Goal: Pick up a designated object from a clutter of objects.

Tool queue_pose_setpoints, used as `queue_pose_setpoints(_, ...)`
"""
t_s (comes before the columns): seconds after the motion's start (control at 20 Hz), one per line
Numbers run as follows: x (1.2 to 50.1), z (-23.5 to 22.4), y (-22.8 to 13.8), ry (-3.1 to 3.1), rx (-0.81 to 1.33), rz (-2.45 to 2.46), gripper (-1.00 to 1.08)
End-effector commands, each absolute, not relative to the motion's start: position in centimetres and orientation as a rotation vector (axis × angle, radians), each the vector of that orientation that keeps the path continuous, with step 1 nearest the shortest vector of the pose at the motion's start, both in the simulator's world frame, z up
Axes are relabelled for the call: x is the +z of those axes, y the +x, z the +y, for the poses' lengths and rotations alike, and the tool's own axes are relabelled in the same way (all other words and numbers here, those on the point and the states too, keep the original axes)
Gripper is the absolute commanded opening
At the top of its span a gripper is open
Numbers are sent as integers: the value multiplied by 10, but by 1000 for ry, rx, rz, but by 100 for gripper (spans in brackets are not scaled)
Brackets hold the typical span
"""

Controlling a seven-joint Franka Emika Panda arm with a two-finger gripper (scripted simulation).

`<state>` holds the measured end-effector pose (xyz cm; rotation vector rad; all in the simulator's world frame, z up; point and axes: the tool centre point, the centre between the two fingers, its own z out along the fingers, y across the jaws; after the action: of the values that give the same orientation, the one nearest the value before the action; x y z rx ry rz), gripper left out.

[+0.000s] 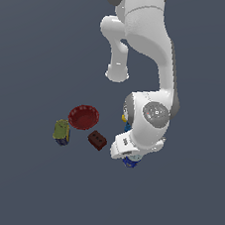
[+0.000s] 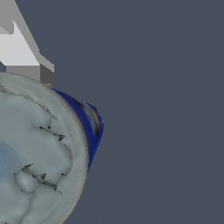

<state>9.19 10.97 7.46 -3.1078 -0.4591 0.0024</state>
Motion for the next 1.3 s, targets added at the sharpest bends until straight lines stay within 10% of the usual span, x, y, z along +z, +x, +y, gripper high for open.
queue_pose_setpoints(0.0, 74, 110, 92, -3108, 0, -460, -100)
queue_pose_setpoints(1.25, 225, 152, 93, -3108, 1, -461, -100)
